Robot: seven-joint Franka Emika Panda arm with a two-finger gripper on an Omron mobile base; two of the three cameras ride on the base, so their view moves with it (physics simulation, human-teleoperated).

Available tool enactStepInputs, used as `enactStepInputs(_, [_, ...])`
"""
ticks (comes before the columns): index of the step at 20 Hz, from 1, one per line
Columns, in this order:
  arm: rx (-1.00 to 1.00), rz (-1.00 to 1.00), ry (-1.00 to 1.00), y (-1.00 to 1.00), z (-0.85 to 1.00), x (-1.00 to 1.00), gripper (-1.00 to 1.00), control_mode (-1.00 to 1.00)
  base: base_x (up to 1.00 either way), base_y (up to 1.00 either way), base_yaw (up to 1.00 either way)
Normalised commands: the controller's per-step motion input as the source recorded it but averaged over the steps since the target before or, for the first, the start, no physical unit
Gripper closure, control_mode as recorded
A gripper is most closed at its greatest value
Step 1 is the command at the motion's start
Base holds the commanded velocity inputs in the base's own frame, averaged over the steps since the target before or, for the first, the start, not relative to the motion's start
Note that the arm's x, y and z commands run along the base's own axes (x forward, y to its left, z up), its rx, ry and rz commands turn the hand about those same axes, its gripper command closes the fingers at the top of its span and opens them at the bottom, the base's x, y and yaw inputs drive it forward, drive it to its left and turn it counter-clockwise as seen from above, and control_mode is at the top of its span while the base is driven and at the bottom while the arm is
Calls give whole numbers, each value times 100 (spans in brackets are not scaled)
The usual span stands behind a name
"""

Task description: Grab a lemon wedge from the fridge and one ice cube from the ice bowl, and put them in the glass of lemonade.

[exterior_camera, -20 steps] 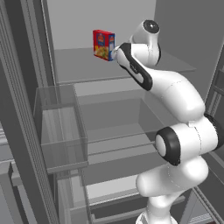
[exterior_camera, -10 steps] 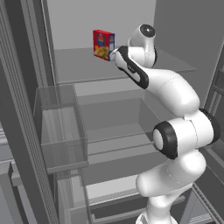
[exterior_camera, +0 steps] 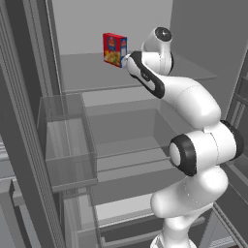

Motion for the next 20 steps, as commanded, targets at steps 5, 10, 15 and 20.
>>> enactStepInputs(5, [0,0,0,0,0,0,100,-100,0,0,0])
enactStepInputs(10, [0,0,0,0,0,0,100,-100,0,0,0])
enactStepInputs(15, [0,0,-4,-2,0,-46,100,-100,0,0,0])
enactStepInputs(20, [2,0,-19,-11,0,-100,100,-100,0,0,0])
